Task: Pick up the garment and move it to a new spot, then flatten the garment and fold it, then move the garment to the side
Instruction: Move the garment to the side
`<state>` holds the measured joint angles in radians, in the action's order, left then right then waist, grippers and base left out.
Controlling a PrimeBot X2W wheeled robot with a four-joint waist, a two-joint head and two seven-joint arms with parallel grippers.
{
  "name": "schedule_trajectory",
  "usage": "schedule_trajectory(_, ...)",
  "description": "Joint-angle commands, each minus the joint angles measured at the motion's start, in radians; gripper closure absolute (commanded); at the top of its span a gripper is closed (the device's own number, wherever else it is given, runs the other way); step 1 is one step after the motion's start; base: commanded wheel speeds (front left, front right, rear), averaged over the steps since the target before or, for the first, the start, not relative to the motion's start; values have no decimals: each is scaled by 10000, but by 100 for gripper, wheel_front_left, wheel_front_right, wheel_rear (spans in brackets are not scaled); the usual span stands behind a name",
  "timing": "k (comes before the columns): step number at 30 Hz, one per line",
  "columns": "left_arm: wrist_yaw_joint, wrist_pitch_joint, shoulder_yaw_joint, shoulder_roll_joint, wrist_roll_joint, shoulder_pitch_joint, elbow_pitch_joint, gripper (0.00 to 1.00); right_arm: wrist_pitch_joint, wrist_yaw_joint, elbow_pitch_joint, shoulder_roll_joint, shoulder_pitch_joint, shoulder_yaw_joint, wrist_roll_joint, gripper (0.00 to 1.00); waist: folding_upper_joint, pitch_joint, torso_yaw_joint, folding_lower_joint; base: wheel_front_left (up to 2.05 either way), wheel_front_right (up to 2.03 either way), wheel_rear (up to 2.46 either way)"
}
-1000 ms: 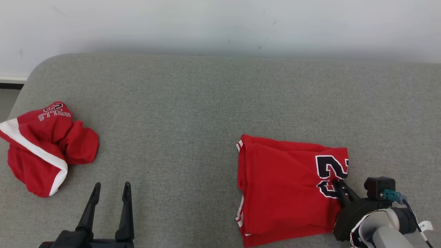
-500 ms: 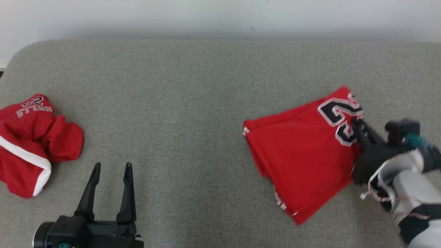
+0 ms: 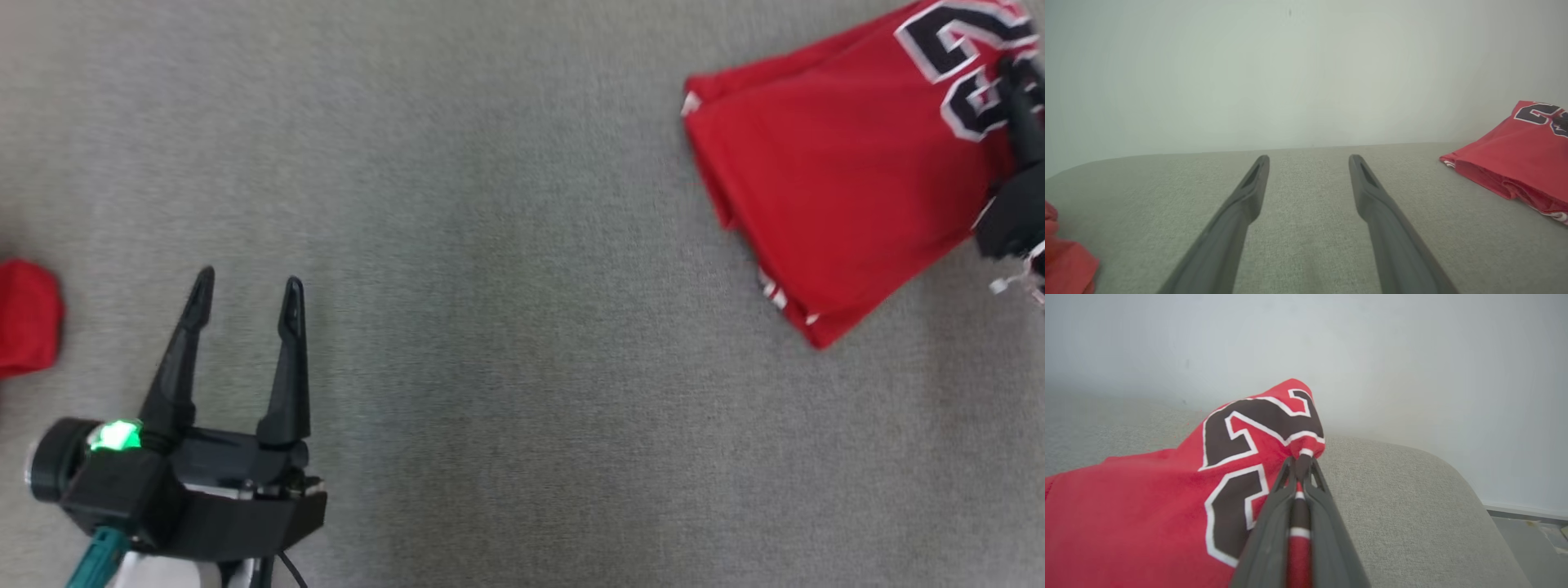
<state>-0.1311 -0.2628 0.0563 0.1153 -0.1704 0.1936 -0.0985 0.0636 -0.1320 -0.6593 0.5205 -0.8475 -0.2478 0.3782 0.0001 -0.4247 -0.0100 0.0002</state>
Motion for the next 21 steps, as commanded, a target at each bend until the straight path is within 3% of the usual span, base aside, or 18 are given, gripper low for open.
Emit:
schedule_trajectory(1, 17, -28, -40, 198, 103, 262, -193, 0, 65, 29, 51, 161, -320, 84, 66, 100, -1, -1355, -982, -2, 0, 0, 0)
schedule_trajectory(10, 17, -28, -135, 789, 282, 432, -764, 0, 96, 29, 59, 948, -1237, 168, -17, 100, -1, -2216, -1757, -2, 0, 0, 0)
schedule_trajectory(21, 17, -27, -230, 1083, 335, 219, -1095, 0, -366, 29, 212, 1877, -1905, 252, -204, 100, -1, -2470, -2100, -2, 0, 0, 0)
